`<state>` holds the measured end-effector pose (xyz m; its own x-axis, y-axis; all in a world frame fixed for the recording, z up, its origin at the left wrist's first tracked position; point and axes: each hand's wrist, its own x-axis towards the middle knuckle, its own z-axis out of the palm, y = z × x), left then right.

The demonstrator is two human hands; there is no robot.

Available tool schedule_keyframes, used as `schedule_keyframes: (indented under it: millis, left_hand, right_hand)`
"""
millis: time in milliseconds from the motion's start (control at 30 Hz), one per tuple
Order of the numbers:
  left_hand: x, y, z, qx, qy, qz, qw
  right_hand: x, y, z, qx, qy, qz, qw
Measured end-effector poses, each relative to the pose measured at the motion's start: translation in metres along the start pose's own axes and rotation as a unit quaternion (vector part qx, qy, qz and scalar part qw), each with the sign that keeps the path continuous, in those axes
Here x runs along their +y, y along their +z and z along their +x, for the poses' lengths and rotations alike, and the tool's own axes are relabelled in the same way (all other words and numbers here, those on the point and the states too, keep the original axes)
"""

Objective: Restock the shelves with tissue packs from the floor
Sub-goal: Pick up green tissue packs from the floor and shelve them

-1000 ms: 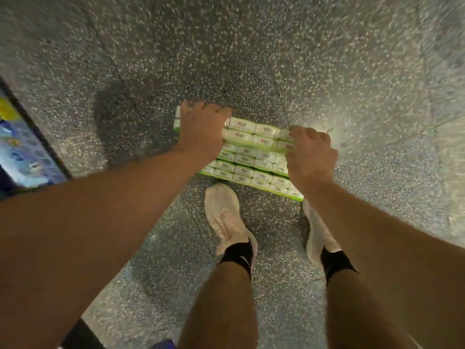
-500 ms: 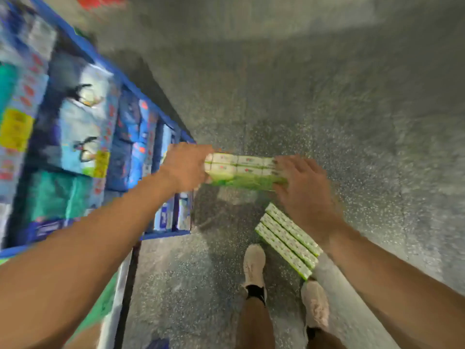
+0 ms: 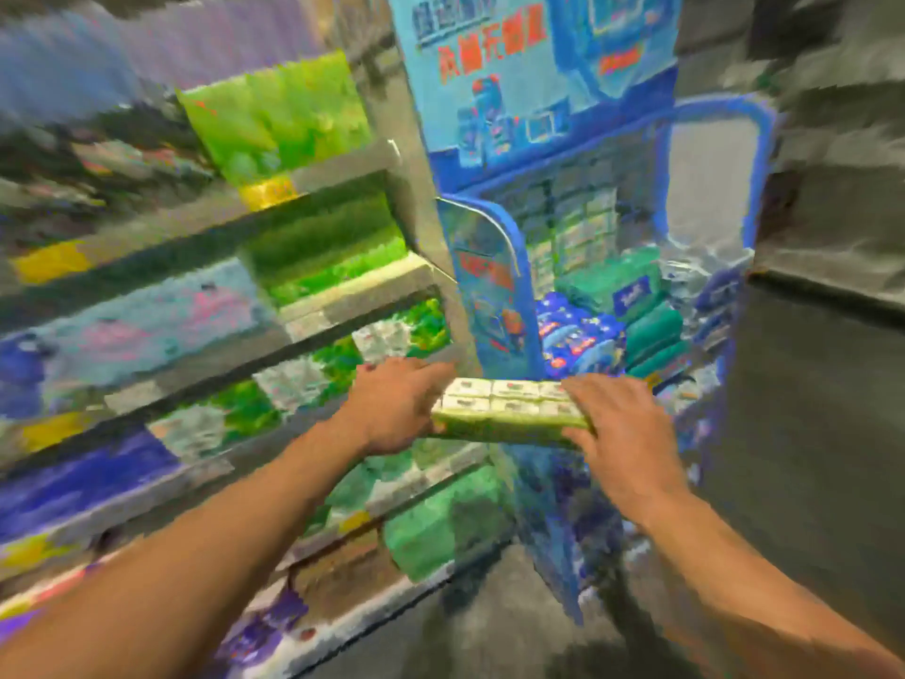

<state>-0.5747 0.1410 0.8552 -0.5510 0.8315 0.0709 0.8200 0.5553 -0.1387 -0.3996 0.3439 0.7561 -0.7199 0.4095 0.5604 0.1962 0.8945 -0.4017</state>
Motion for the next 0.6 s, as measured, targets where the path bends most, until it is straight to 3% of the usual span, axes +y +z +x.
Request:
schedule_keyframes:
  millis: [167,300,600]
  left_hand:
    - [-0.130,-0.016,-0.070,0.094,-0.101,-0.009,0.990]
    - [-0.197,-0.015,-0.092,0.142,-0.140,0.004,0.980]
    - [-0.248,-0.020,0.012,0.201,-0.118,-0.013,0.972]
  right_hand:
    - [-0.126,0.043,0.075,0.023,-0.110,-0.002,0.994]
    - [-0.190,0.079,0.119,0.048,-0.154,-0.020,0.987]
    - [-0.188,0.115,0.222,0.094,-0.110,-0.087,0.986]
